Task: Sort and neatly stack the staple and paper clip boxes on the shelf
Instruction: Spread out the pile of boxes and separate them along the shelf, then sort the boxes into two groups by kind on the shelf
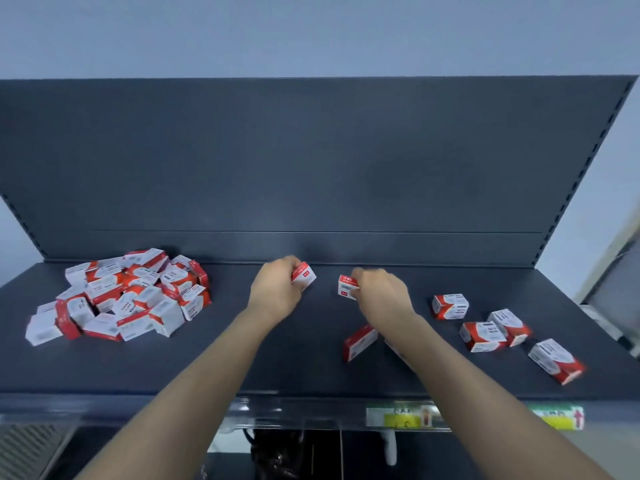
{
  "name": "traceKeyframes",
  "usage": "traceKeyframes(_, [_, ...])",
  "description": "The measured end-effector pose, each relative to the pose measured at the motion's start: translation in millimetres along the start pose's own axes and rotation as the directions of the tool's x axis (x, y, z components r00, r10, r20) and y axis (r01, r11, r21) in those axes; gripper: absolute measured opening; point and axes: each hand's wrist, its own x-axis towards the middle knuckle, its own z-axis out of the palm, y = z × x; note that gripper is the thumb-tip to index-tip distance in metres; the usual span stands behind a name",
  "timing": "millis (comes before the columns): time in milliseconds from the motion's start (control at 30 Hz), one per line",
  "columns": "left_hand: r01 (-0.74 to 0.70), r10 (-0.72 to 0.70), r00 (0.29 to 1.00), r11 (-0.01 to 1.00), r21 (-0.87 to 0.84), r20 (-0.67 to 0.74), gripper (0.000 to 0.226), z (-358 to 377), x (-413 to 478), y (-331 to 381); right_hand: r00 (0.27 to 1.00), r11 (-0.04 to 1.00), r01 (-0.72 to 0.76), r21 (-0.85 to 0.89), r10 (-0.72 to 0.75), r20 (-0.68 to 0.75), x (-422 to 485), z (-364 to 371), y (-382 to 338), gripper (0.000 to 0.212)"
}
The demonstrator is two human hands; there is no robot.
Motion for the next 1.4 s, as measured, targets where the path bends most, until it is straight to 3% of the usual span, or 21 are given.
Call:
traceKeyframes(267, [-0.039,0.009,0.981,0.987,0.153,0.192,0.019,52.3,-4.8,28.8,0.987,0.994,-0.092,-0.053,0.098,0.129,1.5,17.8,46.9,0.028])
traceKeyframes(467, [-0.088,0.015,0.932,0.979,0.185,0.363,0.023,68.1,-7.1,26.3,0.98,0.997,-0.063,-0.047,0.071,0.186,10.3,40.4,50.1,0.02])
traceKeyframes(600, [-0.1,0.014,0.888,0.982,0.163,0.46,0.012,65.0,-7.8,30.8,0.967,0.999,-0.039,-0.026,0.045,0.25,21.2,45.7,48.7,0.019])
traceKeyframes(700, [-0.088,0.007,0.863,0.987,0.136,0.505,0.039,63.1,-7.5,29.9,0.97,1.0,-0.024,-0.005,0.025,0.24,27.1,45.1,42.6,0.026])
traceKeyframes(767, [-0.064,-0.002,0.86,0.992,0.111,0.511,0.035,60.4,-7.3,28.6,0.98,1.0,-0.011,0.002,0.01,0.197,30.2,42.6,35.3,0.033])
traceKeyframes(867, [-0.021,-0.013,0.897,0.997,0.073,0.441,0.03,49.8,-8.3,23.5,0.995,0.999,0.034,0.009,-0.034,0.093,31.9,34.6,19.4,0.03])
traceKeyframes(1067, [0.064,-0.081,0.984,0.992,0.111,0.157,0.031,9.4,-20.4,-14.4,0.979,0.974,0.201,0.103,-0.196,-0.057,32.9,23.3,-39.2,0.029])
traceKeyframes(1400, [0.209,-0.19,0.961,0.975,0.076,-0.201,0.03,-84.1,-49.9,-116.5,0.894,0.872,0.447,0.2,-0.446,-0.054,28.1,37.9,-175.9,0.039])
